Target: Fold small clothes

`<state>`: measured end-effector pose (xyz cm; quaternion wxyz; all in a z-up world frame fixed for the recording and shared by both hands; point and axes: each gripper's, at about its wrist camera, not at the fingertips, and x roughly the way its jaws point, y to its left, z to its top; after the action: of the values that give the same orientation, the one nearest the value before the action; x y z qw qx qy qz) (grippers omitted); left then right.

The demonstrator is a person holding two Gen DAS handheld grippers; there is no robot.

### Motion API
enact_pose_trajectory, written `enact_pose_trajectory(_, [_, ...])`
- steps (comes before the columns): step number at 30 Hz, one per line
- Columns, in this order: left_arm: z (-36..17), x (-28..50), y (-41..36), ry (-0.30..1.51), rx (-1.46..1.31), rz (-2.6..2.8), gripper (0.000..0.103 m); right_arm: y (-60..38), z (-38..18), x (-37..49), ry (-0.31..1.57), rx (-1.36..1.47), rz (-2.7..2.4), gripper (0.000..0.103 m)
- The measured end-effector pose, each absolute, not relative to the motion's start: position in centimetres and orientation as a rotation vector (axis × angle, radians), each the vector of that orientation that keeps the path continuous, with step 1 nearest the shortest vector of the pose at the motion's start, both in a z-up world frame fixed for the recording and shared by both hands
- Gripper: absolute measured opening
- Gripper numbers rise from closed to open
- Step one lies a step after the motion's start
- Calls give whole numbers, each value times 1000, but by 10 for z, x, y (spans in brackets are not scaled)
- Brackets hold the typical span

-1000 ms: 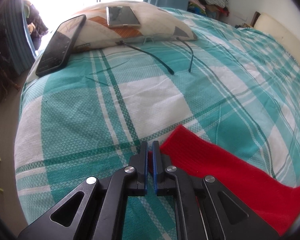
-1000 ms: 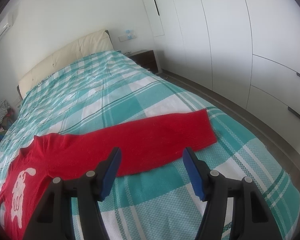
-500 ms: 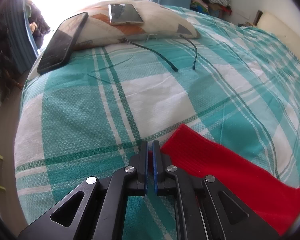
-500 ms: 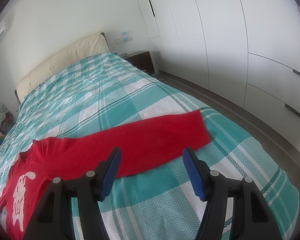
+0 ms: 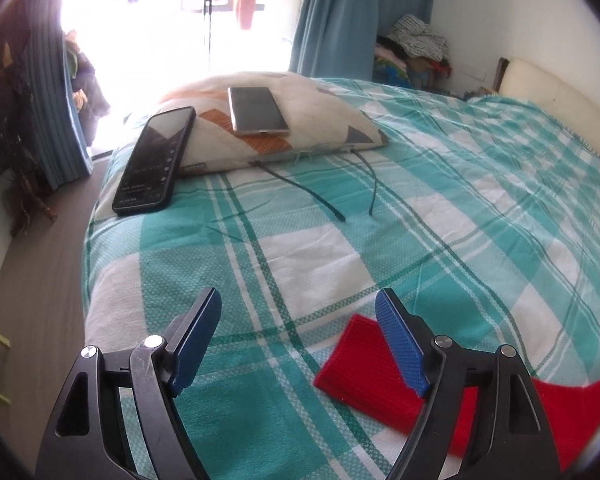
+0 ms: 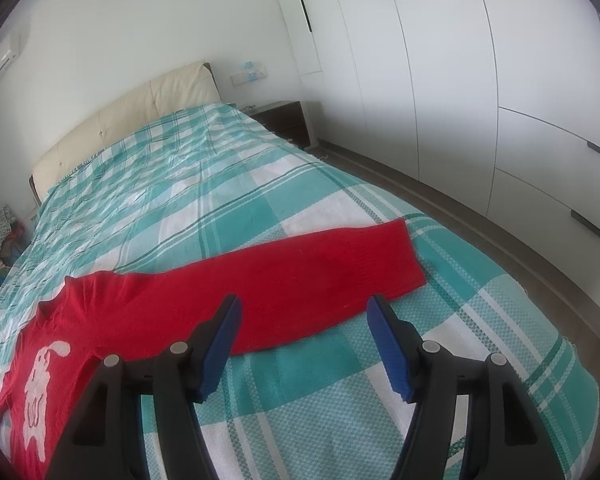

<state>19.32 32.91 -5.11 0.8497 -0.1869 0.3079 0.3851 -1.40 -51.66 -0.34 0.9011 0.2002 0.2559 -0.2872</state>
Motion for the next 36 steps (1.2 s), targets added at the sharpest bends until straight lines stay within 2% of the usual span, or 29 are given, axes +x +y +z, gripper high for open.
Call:
enact_pose_trajectory(17, [-38, 219, 264, 622, -115, 645, 91, -509, -8, -9, 563, 365, -605, 65])
enact_pose_trajectory(36, [-43, 222, 264, 648, -113, 665, 93, -511, -8, -9, 562, 382, -592, 66])
